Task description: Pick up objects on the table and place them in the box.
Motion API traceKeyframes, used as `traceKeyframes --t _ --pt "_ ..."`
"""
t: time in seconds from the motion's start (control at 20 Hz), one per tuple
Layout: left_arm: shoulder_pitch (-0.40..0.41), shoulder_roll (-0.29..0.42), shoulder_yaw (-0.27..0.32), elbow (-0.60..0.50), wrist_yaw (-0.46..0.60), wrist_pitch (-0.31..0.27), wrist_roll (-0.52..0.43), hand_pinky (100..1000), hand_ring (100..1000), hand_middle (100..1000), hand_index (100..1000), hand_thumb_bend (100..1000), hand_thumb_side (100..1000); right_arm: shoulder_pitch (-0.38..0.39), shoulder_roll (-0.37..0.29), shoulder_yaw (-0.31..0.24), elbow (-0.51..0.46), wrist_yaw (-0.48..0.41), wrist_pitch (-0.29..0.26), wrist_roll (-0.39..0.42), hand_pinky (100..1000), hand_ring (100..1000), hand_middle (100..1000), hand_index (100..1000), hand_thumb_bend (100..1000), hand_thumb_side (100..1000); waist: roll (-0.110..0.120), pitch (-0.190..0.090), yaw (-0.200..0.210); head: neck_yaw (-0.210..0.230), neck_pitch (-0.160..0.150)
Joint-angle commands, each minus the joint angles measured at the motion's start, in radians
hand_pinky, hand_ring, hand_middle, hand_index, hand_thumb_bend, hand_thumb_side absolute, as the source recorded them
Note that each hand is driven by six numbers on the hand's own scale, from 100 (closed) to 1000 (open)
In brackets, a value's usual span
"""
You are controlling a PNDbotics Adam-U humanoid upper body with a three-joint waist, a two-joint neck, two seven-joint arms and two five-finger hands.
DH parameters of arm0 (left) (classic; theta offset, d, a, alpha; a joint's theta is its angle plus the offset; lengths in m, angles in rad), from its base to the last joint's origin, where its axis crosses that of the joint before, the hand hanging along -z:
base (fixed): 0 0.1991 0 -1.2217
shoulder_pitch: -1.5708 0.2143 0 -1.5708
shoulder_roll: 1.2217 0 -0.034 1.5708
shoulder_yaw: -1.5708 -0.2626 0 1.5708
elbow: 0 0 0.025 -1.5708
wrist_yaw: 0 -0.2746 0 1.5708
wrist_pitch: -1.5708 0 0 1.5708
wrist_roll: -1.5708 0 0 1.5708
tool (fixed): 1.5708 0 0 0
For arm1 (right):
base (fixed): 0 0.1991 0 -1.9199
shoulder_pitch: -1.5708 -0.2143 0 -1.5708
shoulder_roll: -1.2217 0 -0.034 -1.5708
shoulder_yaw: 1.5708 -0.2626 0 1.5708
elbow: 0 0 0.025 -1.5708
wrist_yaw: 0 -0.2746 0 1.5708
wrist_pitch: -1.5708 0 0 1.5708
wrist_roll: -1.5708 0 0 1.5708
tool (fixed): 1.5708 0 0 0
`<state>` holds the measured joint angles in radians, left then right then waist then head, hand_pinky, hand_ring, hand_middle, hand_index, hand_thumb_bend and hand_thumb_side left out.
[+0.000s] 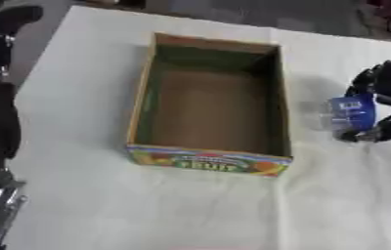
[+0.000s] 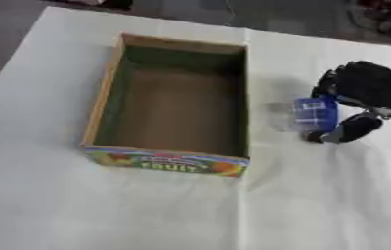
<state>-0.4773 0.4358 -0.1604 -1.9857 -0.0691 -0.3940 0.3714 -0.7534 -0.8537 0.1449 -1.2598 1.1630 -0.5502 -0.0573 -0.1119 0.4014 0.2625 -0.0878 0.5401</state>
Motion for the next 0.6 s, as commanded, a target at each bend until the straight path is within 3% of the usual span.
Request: traceKeyframes --t 0.05,0.3,0.6 --pt "-0.014 0.002 0.005 -0.014 0.004 -0.004 -0.002 910 729 946 859 402 832 -0.002 -0.027 -0.015 -0.004 0.001 0.018 -0.087 100 145 221 376 280 665 0.005 -0.017 -0.001 0.01 -0.018" --pt "-0.014 0.003 0.005 -0.014 0.004 -0.004 -0.002 911 729 946 859 401 833 0.006 -0.026 -0.011 0.011 -0.009 0.027 -0.153 100 100 106 358 191 693 0.006 -0.018 -0.002 0.013 -0.016" --pt "-0.008 0.007 0.007 -0.014 0.004 -0.004 0.0 911 729 946 859 400 833 0.026 -0.029 -0.009 -0.006 -0.063 0.038 -0.165 100 100 100 349 127 726 0.006 -0.025 -0.012 0.021 -0.011"
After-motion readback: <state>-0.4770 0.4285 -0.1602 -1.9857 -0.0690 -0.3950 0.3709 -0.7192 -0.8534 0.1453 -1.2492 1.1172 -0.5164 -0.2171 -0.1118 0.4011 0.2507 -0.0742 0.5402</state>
